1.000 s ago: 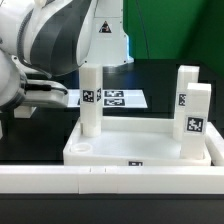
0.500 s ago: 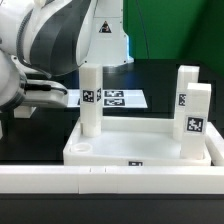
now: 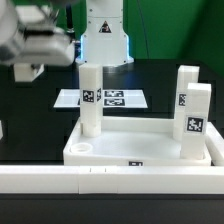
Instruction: Assemble desk
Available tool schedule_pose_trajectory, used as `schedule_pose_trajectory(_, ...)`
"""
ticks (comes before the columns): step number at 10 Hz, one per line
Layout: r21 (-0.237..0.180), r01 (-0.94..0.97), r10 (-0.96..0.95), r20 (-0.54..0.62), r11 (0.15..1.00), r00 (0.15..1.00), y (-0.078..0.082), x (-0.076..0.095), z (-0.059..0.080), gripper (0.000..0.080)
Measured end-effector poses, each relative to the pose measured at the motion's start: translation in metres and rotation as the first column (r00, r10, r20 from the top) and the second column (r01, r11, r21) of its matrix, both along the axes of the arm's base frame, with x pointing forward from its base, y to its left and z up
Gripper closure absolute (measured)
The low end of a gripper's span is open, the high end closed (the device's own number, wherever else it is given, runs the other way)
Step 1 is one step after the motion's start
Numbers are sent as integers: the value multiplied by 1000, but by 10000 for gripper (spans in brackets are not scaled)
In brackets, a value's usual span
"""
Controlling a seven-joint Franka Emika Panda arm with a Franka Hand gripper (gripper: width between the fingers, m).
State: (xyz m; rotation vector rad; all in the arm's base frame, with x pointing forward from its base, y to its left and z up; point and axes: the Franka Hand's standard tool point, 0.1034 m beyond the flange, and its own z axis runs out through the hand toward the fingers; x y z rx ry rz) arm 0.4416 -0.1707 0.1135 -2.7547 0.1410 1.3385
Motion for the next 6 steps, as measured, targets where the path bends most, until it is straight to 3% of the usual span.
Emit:
schedule_pose_trajectory(4,-31,-19,26,243,999,970,-4,12,-1,511)
schedule_pose_trajectory(5,-57,-30,46,317,998,947,2,26,0,511)
schedule_pose_trajectory(6,-57,-53,71,379,997,923,13,44,19,511)
